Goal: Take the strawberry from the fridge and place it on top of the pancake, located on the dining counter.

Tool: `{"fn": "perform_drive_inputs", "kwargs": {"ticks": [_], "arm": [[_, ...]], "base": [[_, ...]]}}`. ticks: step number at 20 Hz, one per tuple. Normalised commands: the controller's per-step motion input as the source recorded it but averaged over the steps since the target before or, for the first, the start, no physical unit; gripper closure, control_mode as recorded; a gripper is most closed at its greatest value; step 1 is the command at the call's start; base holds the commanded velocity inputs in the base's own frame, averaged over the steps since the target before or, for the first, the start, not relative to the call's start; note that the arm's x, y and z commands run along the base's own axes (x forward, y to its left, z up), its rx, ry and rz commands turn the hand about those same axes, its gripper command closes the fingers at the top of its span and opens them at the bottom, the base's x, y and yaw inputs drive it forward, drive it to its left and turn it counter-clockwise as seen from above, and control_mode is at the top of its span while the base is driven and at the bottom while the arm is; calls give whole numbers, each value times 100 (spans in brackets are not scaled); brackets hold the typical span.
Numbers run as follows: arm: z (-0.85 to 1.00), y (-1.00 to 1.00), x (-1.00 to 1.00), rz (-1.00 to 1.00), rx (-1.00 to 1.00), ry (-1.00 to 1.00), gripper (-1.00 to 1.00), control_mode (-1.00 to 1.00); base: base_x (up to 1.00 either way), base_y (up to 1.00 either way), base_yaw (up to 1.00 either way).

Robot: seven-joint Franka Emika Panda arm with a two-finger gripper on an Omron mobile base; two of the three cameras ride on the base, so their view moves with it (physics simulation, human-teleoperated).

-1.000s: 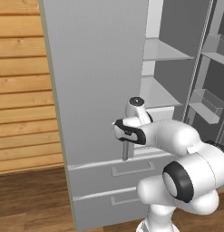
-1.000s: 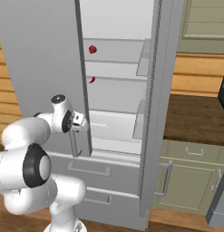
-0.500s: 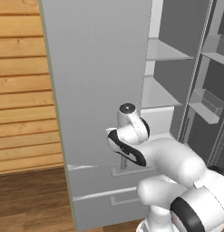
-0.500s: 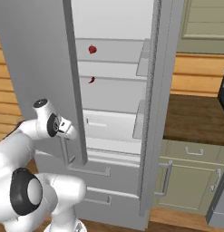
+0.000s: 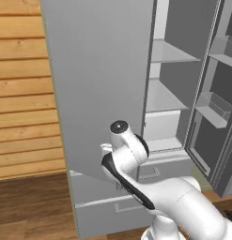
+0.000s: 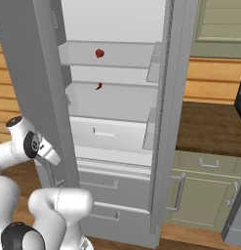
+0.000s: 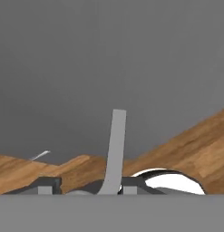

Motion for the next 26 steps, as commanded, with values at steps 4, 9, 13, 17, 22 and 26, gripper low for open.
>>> {"fn": "perform_drive_inputs", "kwargs": {"ticks": [4,9,13,17,22,26], "arm": [[-1,35,-48,-24,0,0,100,-100],[4,41,-32,-14,0,0,-100,-100],[31,27,-22,-7,-7,0,-100,-100],[45,17,-21,-6,-10,0,-100,-100],[83,1,-50,0,-1,-1,-100,-100],[95,0,-45,0,0,0,-100,-100]], "base": [[0,0,0],[0,0,0],[0,0,0],[0,0,0],[0,0,0],[0,0,0]]}}
